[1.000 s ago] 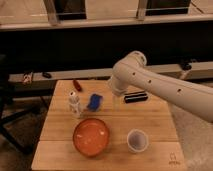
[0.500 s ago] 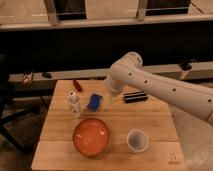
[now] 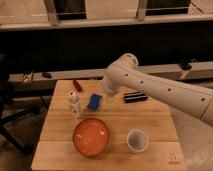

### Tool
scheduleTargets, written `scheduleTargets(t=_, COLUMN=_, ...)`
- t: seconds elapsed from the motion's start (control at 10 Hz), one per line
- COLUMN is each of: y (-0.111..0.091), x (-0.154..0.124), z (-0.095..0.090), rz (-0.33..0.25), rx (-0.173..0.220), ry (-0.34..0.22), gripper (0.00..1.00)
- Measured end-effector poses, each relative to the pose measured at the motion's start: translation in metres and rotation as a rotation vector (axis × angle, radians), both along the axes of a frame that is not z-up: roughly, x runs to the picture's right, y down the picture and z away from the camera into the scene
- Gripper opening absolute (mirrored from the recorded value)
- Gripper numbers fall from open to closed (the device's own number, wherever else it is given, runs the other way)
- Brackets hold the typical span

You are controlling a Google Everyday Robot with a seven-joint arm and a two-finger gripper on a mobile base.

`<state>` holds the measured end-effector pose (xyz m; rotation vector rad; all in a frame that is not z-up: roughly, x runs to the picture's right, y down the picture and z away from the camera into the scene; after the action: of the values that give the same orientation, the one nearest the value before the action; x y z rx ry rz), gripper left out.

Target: Knock the bottle over

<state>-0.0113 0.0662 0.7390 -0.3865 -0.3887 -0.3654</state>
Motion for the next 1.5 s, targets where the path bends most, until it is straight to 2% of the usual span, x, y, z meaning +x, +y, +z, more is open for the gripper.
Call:
scheduleTargets(t=0.4, y=0.003, x=-0.012, z=0.004, rz=-0.013, rx=0.003, ry=-0.030, gripper=0.80)
scheduleTargets(t=0.7, y=0.005, x=-0.033, z=0.007, rz=-0.029, rx=0.004, ry=-0.062, gripper=0.80)
scheduleTargets(t=1.2, y=0.008, x=-0.042, z=0.012, rz=-0.041, rx=-0.004, ry=-0.089, gripper=0.80)
scheduleTargets(t=1.4, y=0.009, x=-0.049, z=0.013, rz=-0.049, rx=-0.006, ry=-0.100, gripper=0.76)
scheduleTargets(t=1.5, y=0.009, x=-0.049, z=0.014, rz=-0.050, rx=-0.009, ry=-0.105, gripper=0.79)
